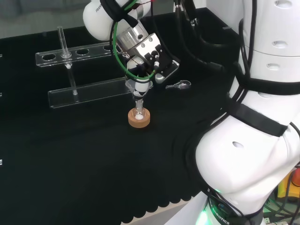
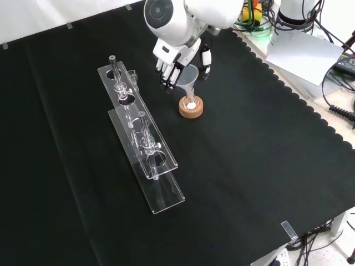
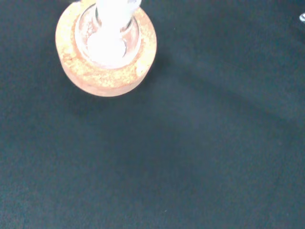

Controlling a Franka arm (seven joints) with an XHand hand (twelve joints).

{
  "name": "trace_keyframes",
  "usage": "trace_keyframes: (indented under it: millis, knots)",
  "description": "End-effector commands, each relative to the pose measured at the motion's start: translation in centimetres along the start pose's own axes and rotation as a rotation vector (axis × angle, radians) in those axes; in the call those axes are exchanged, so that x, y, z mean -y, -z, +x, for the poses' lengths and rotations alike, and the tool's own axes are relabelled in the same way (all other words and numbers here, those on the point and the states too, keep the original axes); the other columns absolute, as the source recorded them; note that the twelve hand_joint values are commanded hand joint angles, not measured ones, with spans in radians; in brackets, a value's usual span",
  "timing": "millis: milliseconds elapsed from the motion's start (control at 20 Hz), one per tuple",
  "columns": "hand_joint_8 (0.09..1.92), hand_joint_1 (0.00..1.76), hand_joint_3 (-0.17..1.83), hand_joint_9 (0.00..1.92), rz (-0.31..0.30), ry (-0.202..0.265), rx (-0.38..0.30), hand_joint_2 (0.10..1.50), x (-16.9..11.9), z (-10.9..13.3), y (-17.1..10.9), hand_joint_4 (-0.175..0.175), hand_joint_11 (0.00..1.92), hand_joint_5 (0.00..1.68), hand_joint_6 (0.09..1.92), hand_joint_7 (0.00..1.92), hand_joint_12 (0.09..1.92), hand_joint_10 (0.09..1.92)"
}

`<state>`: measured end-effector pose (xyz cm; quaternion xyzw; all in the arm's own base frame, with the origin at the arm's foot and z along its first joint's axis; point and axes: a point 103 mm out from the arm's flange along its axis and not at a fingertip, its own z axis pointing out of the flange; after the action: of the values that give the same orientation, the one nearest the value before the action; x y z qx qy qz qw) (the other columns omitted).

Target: Remove the funnel from the round-bottom flask.

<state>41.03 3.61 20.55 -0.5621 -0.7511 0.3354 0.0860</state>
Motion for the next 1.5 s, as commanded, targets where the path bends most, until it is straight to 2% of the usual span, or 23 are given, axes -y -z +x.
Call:
trace_keyframes:
  millis: [50,300,650,1100,1500]
  knots:
    - [0.58,0.74,0.53,0.72,-0.037,-0.009,0.016,0.83,0.5,-0.3,0.8,0.027,0.56,0.64,0.14,0.33,1.33,0.53]
    - [0.57,0.74,0.53,0.75,-0.041,-0.017,0.033,0.84,1.4,-0.5,1.7,0.034,0.57,0.68,0.21,0.35,1.32,0.50]
    - [0.56,0.75,0.53,0.78,-0.067,-0.044,0.041,0.83,3.4,-1.2,3.0,0.038,0.56,0.61,0.45,0.36,1.32,0.46]
    - [0.56,0.75,0.54,0.79,-0.083,-0.064,0.073,0.83,5.1,-1.3,4.9,0.044,0.56,0.60,0.57,0.36,1.32,0.46]
    - [0.57,0.76,0.54,0.79,-0.110,-0.088,0.096,0.82,6.1,-2.1,7.4,0.046,0.55,0.60,0.60,0.36,1.32,0.46]
